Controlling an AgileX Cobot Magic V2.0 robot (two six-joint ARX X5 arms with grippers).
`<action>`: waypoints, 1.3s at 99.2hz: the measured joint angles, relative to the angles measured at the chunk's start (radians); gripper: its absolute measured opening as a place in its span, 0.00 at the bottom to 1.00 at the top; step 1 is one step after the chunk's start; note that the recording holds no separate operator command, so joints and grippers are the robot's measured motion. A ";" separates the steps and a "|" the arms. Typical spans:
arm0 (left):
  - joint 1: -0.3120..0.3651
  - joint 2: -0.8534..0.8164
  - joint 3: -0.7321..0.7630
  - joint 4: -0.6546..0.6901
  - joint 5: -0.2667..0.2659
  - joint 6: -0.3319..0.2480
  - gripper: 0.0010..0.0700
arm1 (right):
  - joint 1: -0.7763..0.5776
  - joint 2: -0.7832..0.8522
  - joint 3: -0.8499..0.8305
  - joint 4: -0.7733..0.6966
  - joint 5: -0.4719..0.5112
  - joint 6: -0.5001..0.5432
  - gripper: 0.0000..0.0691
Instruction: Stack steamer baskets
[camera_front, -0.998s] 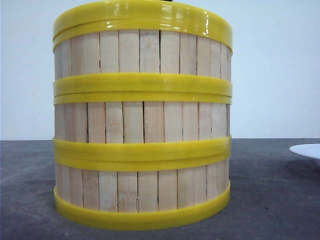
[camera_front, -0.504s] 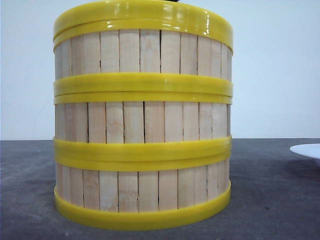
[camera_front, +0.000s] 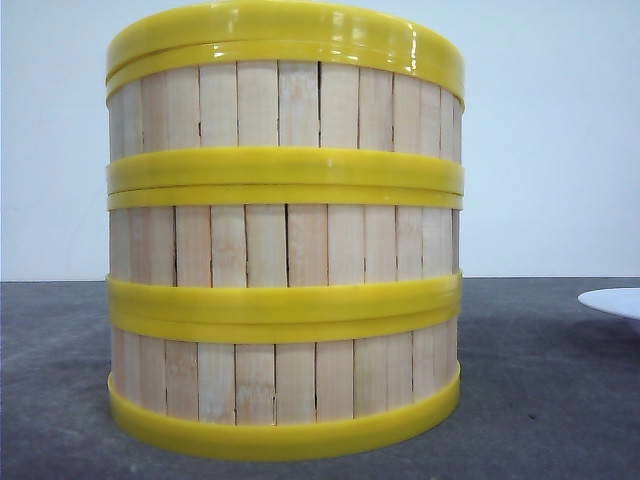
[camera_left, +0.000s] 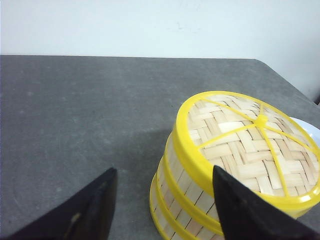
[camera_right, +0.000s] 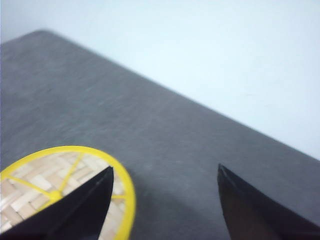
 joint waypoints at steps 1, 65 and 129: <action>0.000 0.000 0.000 0.000 0.000 0.000 0.50 | 0.002 -0.009 -0.002 -0.002 0.005 0.002 0.57; 0.000 -0.090 -0.101 0.026 0.008 -0.004 0.50 | 0.028 -0.483 -0.578 -0.011 0.052 0.164 0.49; 0.000 -0.090 -0.101 0.029 0.008 -0.006 0.03 | 0.028 -0.482 -0.577 0.041 0.093 0.167 0.01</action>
